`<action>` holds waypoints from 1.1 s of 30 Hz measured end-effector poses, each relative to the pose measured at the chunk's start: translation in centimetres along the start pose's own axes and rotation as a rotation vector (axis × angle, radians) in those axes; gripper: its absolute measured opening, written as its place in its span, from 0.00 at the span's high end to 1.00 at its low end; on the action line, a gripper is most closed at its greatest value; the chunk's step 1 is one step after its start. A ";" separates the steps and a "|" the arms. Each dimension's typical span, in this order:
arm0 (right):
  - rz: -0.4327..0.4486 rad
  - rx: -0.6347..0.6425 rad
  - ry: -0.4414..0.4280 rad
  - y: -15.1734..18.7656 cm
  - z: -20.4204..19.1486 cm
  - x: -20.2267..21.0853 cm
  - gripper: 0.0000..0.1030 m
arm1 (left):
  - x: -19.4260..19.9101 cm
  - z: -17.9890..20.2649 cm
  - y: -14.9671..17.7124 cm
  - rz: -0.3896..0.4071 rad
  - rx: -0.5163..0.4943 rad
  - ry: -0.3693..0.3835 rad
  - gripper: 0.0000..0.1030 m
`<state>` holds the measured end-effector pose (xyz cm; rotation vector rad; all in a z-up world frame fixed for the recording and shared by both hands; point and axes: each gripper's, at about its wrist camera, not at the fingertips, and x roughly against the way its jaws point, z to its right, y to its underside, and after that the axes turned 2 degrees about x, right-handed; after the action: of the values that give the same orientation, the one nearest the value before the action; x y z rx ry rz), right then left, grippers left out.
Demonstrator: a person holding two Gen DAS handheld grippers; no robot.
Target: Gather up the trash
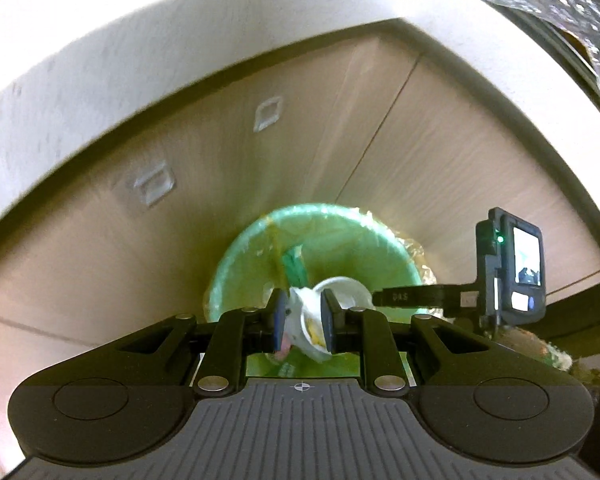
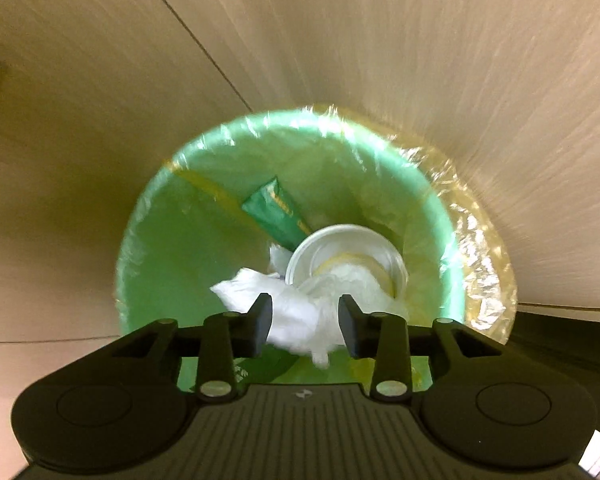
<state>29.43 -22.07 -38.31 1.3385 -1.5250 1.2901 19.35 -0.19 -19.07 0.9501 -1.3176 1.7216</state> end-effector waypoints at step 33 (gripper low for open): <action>0.844 0.055 0.233 10.9 -15.1 34.1 0.21 | 19.0 -0.4 -1.0 0.554 -0.242 0.360 0.84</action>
<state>10.49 -16.52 -4.85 0.5135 -1.9667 1.9120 11.88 2.75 -1.82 0.1208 -1.5821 1.9552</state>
